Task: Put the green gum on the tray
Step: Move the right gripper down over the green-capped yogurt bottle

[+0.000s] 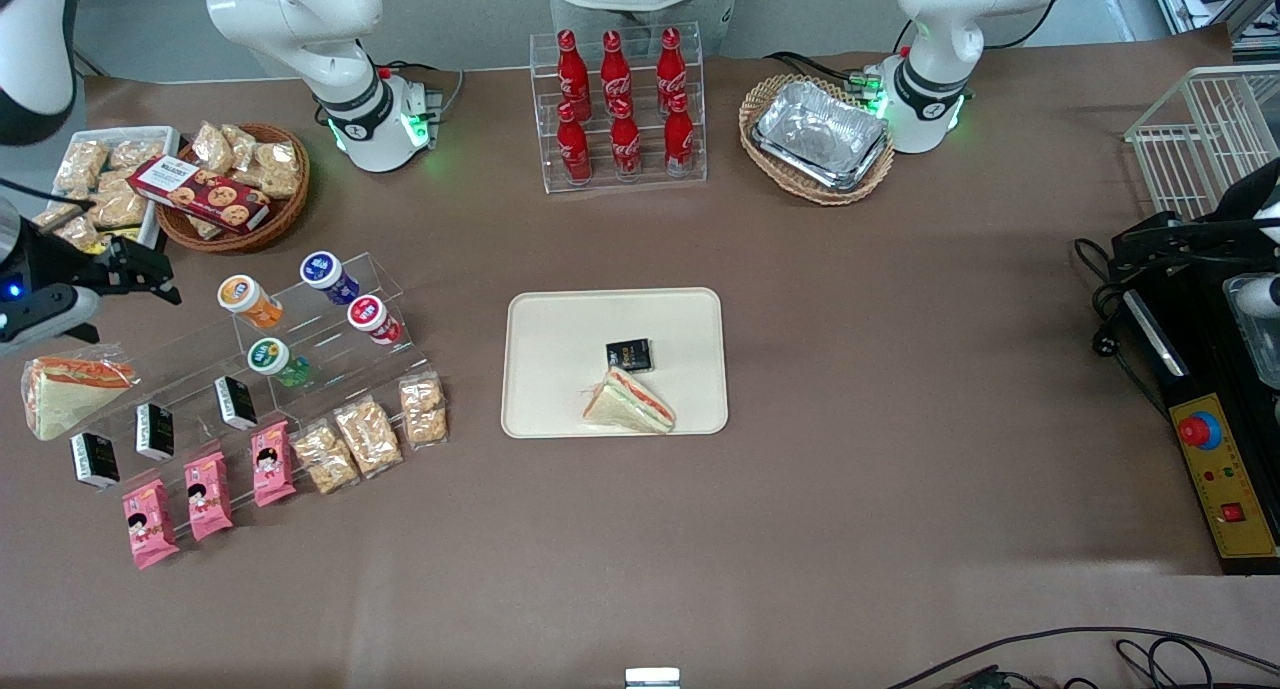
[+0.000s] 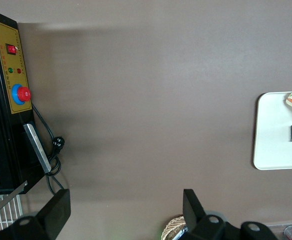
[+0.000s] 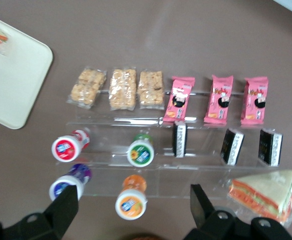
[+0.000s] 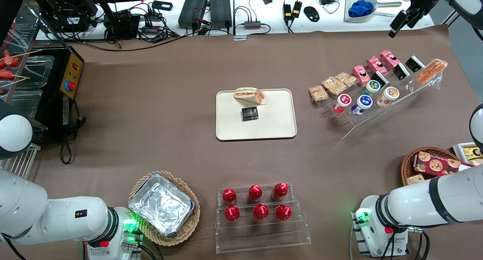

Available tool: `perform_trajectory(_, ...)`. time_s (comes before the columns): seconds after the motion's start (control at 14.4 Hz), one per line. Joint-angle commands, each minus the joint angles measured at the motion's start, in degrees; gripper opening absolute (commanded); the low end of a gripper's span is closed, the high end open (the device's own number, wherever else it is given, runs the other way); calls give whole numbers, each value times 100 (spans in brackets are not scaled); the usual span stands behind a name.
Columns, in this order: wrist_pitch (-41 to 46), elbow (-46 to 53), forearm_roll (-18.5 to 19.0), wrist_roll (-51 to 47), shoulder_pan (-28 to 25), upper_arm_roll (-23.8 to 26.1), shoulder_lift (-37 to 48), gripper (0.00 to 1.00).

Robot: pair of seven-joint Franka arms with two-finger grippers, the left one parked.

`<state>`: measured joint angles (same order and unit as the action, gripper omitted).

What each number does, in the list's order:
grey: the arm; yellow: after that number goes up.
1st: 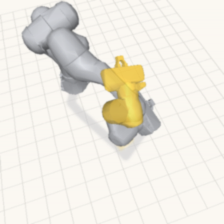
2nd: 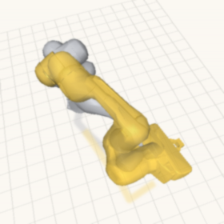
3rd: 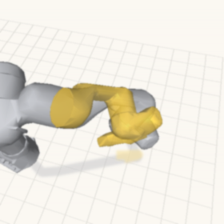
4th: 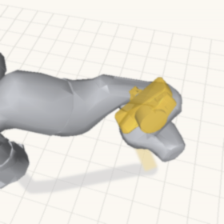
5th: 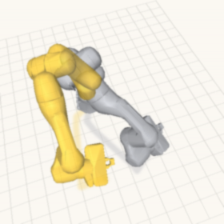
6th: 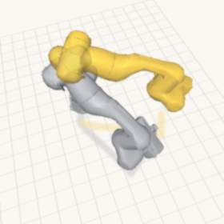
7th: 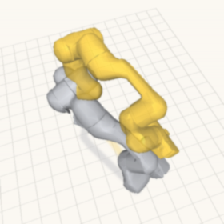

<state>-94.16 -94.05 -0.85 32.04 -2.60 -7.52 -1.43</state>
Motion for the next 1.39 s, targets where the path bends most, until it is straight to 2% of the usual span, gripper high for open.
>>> perform_trajectory(0.0,-997,-920,24,715,-13,-285,99,100)
perform_trajectory(0.77,-3168,-3136,-11,655,-13,-355,346,100)
perform_trajectory(0.97,-3748,-3715,-169,620,-22,-355,416,100)
perform_trajectory(1.32,-4320,-4288,-240,294,-74,-347,469,100)
